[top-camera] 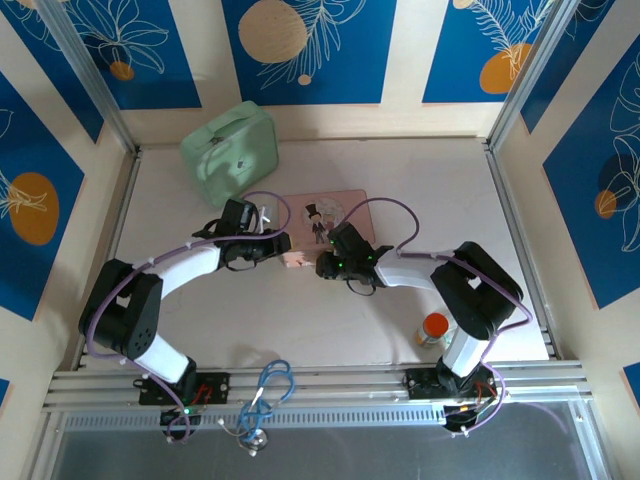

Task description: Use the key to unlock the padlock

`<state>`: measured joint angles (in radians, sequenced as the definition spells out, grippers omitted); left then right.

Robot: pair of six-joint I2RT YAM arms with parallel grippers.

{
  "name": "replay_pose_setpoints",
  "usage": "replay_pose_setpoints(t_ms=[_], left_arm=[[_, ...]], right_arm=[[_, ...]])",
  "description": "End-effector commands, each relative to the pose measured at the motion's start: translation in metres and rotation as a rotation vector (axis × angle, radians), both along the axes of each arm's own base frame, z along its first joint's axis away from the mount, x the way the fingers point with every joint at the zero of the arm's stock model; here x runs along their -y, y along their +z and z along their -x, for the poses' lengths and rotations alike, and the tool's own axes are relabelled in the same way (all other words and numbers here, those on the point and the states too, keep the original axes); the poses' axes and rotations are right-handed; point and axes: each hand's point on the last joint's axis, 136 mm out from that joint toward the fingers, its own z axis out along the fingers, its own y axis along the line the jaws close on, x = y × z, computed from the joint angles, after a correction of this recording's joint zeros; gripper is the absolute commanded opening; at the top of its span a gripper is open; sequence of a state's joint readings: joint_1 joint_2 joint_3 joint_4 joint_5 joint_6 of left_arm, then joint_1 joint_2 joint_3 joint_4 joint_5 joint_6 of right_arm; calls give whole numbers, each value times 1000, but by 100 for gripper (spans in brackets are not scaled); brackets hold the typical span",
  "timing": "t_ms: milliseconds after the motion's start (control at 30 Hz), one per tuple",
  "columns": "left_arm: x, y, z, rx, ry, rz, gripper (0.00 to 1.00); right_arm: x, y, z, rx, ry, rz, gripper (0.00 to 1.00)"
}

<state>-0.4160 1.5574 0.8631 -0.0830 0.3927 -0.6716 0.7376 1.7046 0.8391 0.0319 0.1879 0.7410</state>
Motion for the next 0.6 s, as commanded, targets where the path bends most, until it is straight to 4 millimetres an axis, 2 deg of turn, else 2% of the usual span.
replay_pose_setpoints(t_ms=[0,233,567], left_arm=[[-12,-16,5,-32,9,-53,39],[-13,-16,5,-35,10,-53,39],[-13,-14,3,-32,10,-53,39]], right_arm=[[15,-21,24,-102,1,51,28],[20,-16,26,-85,-12,43,27],[20,-20,22,-85,-15,48,30]])
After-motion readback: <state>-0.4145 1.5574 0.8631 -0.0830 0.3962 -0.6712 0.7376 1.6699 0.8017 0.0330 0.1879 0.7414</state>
